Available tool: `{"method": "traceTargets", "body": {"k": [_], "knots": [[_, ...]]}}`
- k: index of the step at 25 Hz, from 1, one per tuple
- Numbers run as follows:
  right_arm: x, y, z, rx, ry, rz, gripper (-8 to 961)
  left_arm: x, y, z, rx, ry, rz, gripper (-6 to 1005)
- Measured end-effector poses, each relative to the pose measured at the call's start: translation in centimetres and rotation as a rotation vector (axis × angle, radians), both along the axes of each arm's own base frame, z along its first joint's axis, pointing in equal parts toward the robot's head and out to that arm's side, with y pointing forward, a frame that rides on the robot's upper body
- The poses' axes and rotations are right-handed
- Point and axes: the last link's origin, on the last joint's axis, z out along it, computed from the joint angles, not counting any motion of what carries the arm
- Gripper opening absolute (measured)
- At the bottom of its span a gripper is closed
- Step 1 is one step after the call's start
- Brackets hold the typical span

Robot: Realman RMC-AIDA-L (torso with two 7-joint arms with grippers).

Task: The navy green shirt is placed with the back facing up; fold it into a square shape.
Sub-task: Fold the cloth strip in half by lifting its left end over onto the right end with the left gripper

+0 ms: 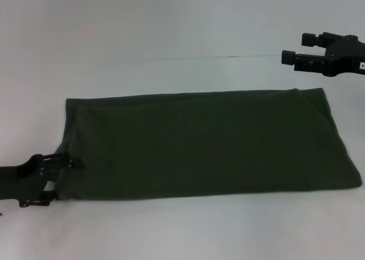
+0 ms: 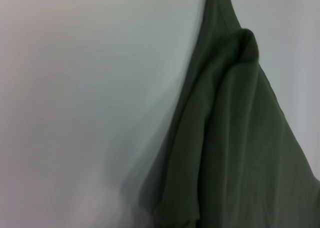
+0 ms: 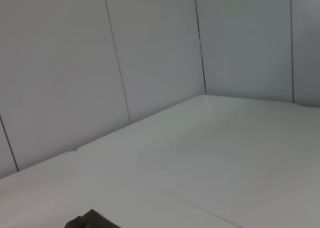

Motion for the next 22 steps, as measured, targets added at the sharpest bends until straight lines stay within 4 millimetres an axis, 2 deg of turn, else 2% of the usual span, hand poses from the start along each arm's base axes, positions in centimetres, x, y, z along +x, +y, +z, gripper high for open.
{"method": "traceTargets", "body": {"k": [10, 16, 18, 22], "knots": [[0.03, -0.09, -0.18, -0.002, 0.004, -0.003, 891, 0.03, 0.02, -0.04, -0.019, 0.017, -0.007, 935], [0.09, -0.16, -0.26, -0.004, 0.005, -0.005, 891, 0.03, 0.09, -0.17, -0.023, 0.026, -0.009, 897], [0.15, -0.20, -0.26, -0.004, 0.006, -0.007, 891, 0.01, 0.11, -0.14, -0.021, 0.027, -0.009, 709], [0.22, -0.25, -0.26, -0.004, 0.007, -0.009, 890, 0.02, 0.13, -0.12, -0.021, 0.028, -0.010, 624]]}}
